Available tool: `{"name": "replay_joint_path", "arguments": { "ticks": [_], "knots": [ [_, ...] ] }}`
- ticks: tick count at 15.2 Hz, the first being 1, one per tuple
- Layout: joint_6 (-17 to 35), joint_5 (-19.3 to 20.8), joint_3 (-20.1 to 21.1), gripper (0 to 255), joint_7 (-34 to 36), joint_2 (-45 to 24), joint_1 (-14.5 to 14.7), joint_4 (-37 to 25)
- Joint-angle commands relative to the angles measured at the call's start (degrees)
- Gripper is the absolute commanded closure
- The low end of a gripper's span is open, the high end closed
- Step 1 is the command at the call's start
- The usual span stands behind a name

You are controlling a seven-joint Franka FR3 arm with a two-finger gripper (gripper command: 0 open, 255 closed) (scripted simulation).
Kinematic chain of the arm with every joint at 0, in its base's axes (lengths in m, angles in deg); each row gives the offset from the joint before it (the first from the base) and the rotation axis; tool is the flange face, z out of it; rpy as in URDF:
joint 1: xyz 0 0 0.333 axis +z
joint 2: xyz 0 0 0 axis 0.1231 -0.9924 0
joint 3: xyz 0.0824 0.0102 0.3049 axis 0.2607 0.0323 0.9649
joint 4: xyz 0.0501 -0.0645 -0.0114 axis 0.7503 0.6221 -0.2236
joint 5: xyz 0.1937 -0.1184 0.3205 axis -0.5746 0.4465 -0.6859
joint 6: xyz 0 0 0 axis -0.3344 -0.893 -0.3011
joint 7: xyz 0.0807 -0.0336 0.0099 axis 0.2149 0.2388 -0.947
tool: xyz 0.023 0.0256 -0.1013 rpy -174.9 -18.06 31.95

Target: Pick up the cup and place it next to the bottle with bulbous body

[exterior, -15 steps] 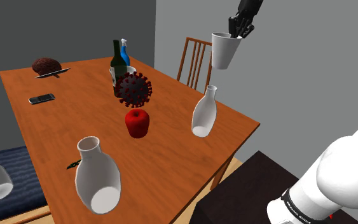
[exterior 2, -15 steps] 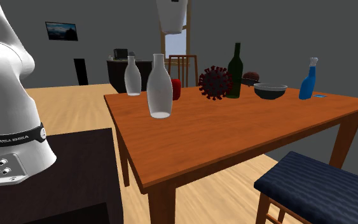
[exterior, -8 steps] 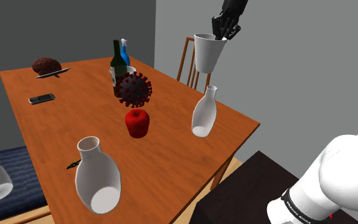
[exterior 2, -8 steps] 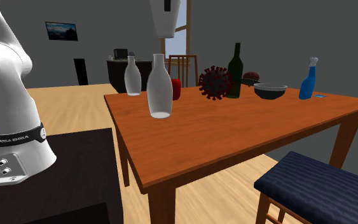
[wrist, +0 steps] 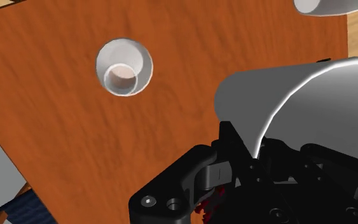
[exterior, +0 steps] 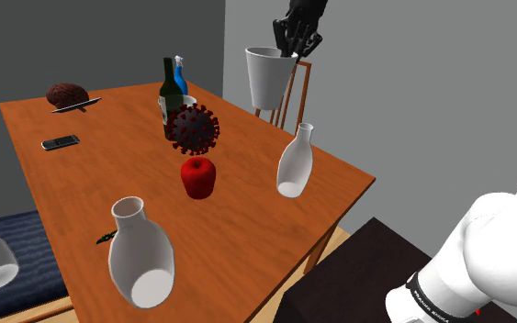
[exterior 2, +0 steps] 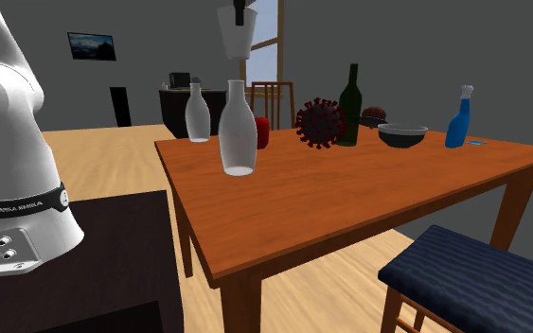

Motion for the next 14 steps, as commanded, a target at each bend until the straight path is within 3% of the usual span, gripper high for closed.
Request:
{"name": "replay_joint_path", "arguments": {
  "ticks": [1,8,14],
  "knots": [
    [0.3,0.0,1.7,255,3.0,-1.2,1.3,-1.5],
    [1.3,0.8,6.9,255,12.6,-6.8,5.7,-7.7],
    [0.8,3.0,10.7,255,20.7,-14.4,10.2,-17.1]
  ]
}}
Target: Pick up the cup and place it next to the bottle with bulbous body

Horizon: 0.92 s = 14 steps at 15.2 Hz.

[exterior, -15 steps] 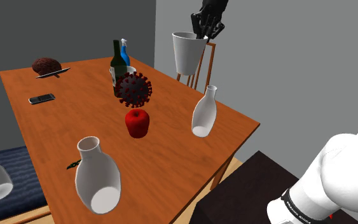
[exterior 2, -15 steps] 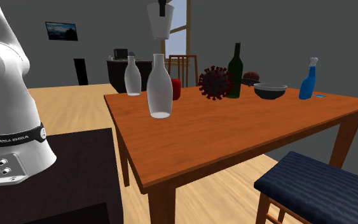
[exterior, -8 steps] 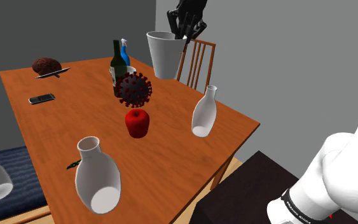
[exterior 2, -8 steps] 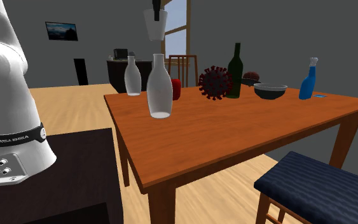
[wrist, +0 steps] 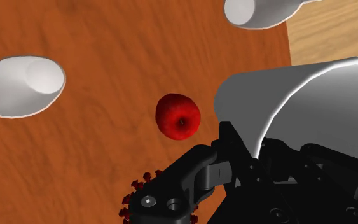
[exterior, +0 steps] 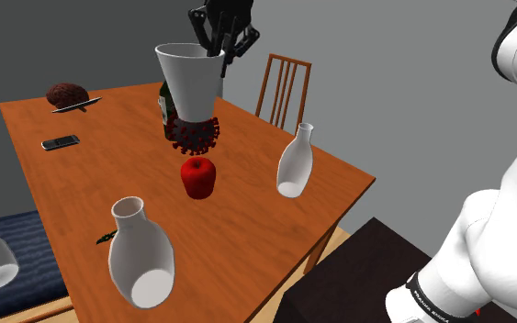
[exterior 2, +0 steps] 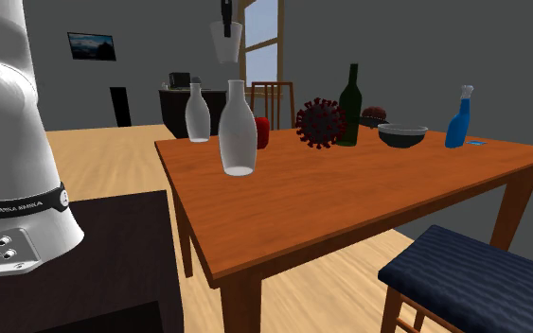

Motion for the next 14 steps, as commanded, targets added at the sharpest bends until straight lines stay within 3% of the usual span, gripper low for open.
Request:
{"name": "replay_joint_path", "arguments": {
  "ticks": [1,5,14],
  "knots": [
    [-0.4,0.9,1.1,255,2.6,-3.1,1.5,-3.8],
    [-2.6,3.5,3.0,255,7.9,-10.6,5.5,-14.0],
    [6.5,2.4,2.7,255,6.5,-6.2,4.7,-0.5]
  ]
}}
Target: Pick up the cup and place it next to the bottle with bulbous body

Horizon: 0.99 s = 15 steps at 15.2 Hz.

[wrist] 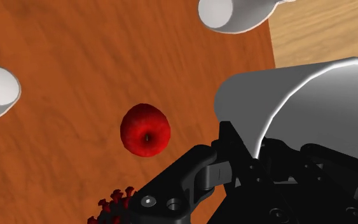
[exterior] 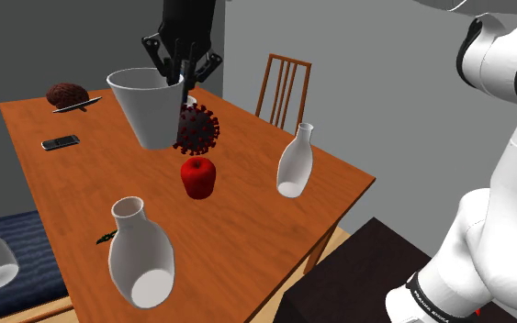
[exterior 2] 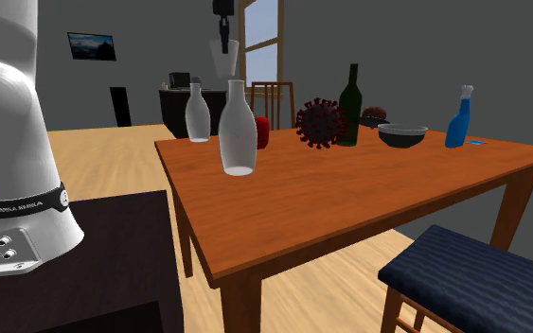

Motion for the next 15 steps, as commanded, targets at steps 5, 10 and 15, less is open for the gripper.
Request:
{"name": "replay_joint_path", "arguments": {
  "ticks": [5,10,15],
  "knots": [
    [5.5,-0.5,-0.1,255,-0.8,2.0,-0.3,7.5],
    [9.7,-0.8,-0.1,255,-1.4,2.8,-0.5,12.5],
    [13.7,-1.0,-0.2,255,-1.9,3.3,-0.5,17.0]
  ]
}}
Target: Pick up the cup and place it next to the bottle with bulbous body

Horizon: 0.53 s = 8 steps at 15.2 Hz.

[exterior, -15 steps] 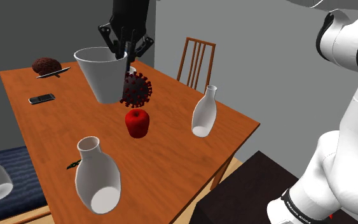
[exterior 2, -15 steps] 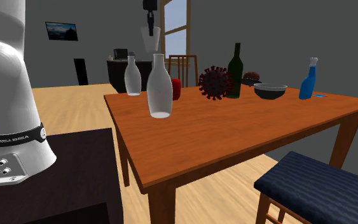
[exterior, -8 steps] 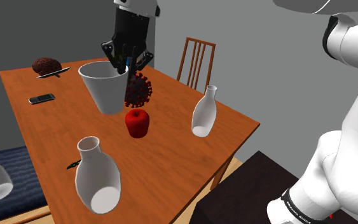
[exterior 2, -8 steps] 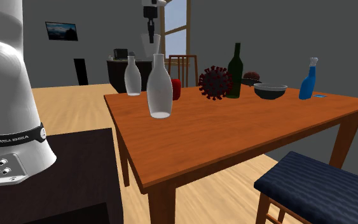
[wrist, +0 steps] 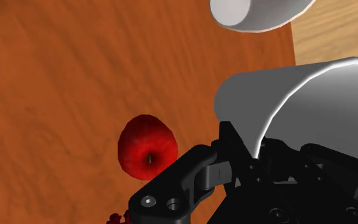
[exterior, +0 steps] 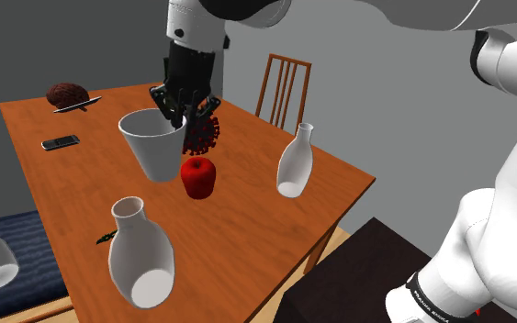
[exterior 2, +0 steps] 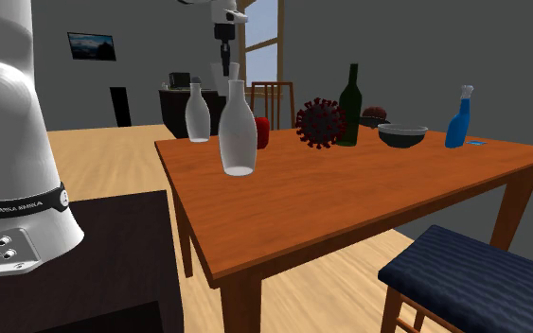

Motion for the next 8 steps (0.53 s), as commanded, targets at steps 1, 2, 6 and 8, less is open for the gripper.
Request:
{"name": "replay_joint_path", "arguments": {
  "ticks": [1,2,6,8],
  "knots": [
    [1.6,-0.1,0.0,255,-0.3,0.3,-0.1,1.9],
    [2.4,-0.2,0.0,255,-0.4,0.3,-0.1,2.7],
    [5.5,-0.3,0.0,255,-0.7,0.3,-0.1,5.8],
    [6.9,-0.3,0.0,255,-0.9,0.2,-0.1,7.2]
  ]
}}
